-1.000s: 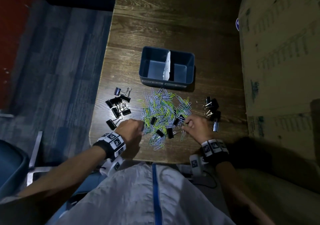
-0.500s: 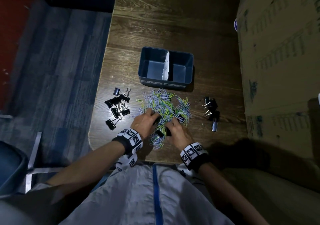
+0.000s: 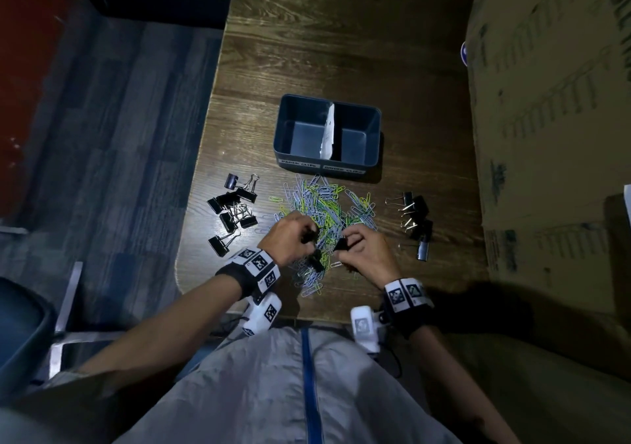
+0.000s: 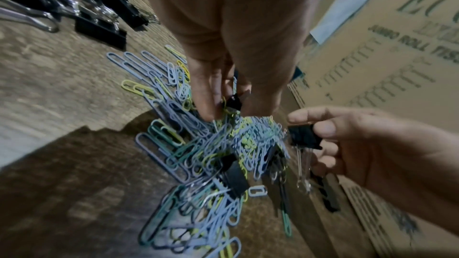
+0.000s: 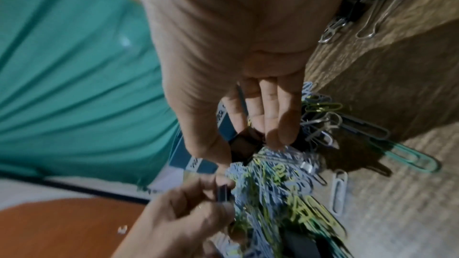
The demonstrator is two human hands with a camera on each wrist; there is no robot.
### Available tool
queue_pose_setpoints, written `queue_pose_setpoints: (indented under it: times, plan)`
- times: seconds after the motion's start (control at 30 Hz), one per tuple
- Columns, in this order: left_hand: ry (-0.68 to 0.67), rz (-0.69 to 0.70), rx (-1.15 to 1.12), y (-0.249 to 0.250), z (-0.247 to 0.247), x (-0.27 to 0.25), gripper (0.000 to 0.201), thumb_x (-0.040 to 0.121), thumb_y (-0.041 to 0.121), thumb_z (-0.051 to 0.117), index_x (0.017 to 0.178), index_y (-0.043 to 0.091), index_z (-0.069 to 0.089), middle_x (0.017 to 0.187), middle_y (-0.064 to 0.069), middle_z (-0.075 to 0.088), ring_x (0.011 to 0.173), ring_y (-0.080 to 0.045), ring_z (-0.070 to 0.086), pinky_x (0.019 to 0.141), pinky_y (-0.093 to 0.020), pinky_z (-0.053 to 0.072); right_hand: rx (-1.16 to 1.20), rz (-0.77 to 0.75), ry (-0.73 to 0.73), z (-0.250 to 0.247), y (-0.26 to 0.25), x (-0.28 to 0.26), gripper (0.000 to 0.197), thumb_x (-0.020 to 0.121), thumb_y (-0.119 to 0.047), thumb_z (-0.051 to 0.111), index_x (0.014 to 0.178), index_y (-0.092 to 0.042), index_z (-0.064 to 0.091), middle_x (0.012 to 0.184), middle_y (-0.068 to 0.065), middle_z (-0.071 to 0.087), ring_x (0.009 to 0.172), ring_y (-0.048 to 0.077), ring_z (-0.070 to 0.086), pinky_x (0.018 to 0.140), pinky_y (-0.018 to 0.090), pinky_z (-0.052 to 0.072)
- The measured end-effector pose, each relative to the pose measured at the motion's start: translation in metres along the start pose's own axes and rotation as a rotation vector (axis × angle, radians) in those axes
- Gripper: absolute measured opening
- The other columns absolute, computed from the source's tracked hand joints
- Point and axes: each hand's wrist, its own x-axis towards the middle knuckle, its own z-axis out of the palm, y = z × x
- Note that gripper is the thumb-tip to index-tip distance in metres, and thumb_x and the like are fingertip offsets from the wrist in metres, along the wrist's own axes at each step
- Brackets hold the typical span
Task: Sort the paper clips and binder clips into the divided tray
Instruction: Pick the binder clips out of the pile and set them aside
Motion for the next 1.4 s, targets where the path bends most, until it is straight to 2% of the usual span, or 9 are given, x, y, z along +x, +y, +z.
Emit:
queue_pose_setpoints:
  times: [0.2,0.33,0.47,0.6,0.7,0.9,1.03,1.23,1.4]
  plan:
    - [0.123,-0.069,-0.196,0.0,-0.024,-0.003,0.029,0.09,0.009,0.062,0.118,0.019,0.059,0.096,0.0,0.063,0.062,-0.005,0.059,0.05,-0.013,0.045,0.207,0.024,0.026,-0.023,0.008,0.002,0.042,0.057,-0.051,0.077,0.098,-0.043,0.073,0.096,-0.01,0.073,0.088,0.015,0.073,0.087,0.049,0.058]
    - [0.123,-0.02,-0.217,-0.012,-0.037,-0.005,0.031,0.088,0.02,0.068,0.117,0.024,0.059,0.092,0.012,0.067,0.083,-0.009,0.066,0.076,-0.027,0.049,0.421,0.047,0.074,-0.034,0.003,-0.003,0.022,0.079,-0.023,0.08,0.099,-0.025,0.072,0.094,0.009,0.07,0.079,0.02,0.07,0.084,0.043,0.059]
    - [0.075,-0.027,-0.422,-0.015,-0.043,-0.005,0.011,0.089,0.009,0.066,0.099,0.011,0.063,0.088,0.004,0.062,0.08,-0.01,0.062,0.055,-0.021,0.052,0.516,0.064,0.102,-0.042,0.002,-0.005,0.022,0.087,-0.014,0.072,0.108,-0.02,0.07,0.103,0.013,0.07,0.081,0.017,0.07,0.081,0.031,0.058]
    - [0.164,-0.093,-0.483,-0.026,-0.05,-0.003,0.014,0.087,0.002,0.066,0.089,0.015,0.063,0.089,-0.001,0.063,0.081,-0.017,0.063,0.061,-0.029,0.059,0.508,0.082,0.198,-0.054,0.008,0.0,0.025,0.081,-0.006,0.074,0.1,-0.022,0.073,0.105,0.009,0.071,0.092,0.022,0.072,0.084,0.033,0.058]
    - [0.409,-0.187,-0.346,-0.042,-0.067,-0.001,0.01,0.085,0.007,0.069,0.088,0.015,0.065,0.082,0.006,0.064,0.075,-0.007,0.061,0.071,-0.027,0.054,0.444,0.122,0.415,-0.073,0.017,0.011,0.021,0.08,-0.013,0.077,0.092,-0.028,0.071,0.102,0.006,0.071,0.091,0.02,0.07,0.08,0.035,0.059]
    - [0.603,-0.395,-0.394,-0.092,-0.09,0.0,0.02,0.083,0.008,0.071,0.08,0.026,0.063,0.085,-0.003,0.07,0.082,-0.022,0.069,0.081,-0.044,0.058,0.344,0.256,0.691,-0.104,0.045,0.028,0.02,0.059,-0.046,0.07,0.078,-0.039,0.072,0.096,-0.002,0.072,0.087,0.019,0.07,0.082,0.042,0.058]
    - [0.581,-0.354,-0.296,-0.1,-0.085,-0.003,0.018,0.083,0.006,0.07,0.09,0.021,0.064,0.088,-0.006,0.069,0.081,-0.023,0.067,0.08,-0.044,0.057,0.23,0.308,0.624,-0.11,0.05,0.034,0.018,0.084,-0.024,0.072,0.101,-0.023,0.076,0.102,-0.003,0.07,0.094,0.016,0.063,0.069,0.021,0.046]
    - [0.529,-0.244,0.092,-0.077,-0.07,-0.017,0.028,0.085,0.017,0.069,0.112,0.015,0.059,0.118,-0.011,0.049,0.103,-0.027,0.053,0.087,-0.042,0.05,0.038,0.305,0.645,-0.105,0.048,0.041,0.034,0.078,-0.034,0.076,0.109,-0.023,0.068,0.117,0.01,0.06,0.11,0.028,0.059,0.091,0.037,0.049]
    - [0.23,-0.102,0.238,-0.057,-0.041,-0.028,0.029,0.091,0.028,0.061,0.115,0.016,0.049,0.115,-0.007,0.05,0.09,-0.025,0.06,0.082,-0.042,0.055,-0.1,0.064,0.72,-0.072,0.027,0.025,0.035,0.08,-0.024,0.074,0.112,-0.023,0.06,0.116,0.004,0.051,0.104,0.024,0.057,0.085,0.042,0.052]
